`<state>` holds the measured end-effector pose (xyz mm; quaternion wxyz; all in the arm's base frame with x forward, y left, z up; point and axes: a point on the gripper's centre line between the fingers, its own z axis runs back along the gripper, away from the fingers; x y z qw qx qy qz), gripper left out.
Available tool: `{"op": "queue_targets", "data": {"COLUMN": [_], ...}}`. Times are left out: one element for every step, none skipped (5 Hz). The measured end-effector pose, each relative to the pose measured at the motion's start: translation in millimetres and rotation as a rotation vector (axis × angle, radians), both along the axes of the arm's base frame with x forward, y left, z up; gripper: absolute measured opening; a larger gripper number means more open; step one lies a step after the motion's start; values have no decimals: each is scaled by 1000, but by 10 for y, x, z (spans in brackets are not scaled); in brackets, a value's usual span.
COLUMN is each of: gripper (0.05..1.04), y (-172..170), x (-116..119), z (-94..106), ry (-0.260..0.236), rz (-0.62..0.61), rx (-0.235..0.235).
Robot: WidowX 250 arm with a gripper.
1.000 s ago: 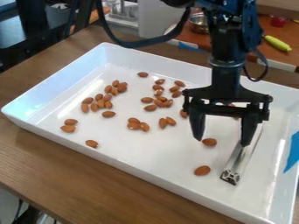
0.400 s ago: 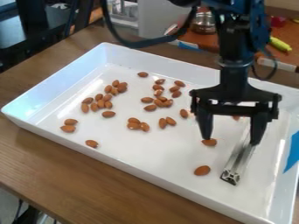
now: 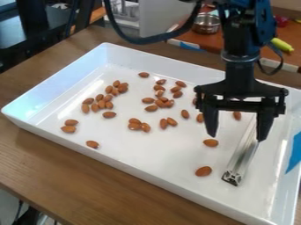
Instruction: Sweep into pile
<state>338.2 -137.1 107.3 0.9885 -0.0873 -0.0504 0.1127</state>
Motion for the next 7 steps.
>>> {"op": "queue_targets", "data": {"gripper": [1000, 950, 667, 412, 397, 395, 394], "y": [-36, -116, -156, -187, -142, 29, 489], "x": [69, 81, 113, 146, 146, 170, 208], "z": [-124, -212, -276, -275, -299, -320, -324], "ry": [-15, -36, -51, -78, -67, -56, -59], "rz": [23, 5, 20, 23, 33, 4, -16], "rx": [15, 34, 34, 22, -2, -21, 0]}}
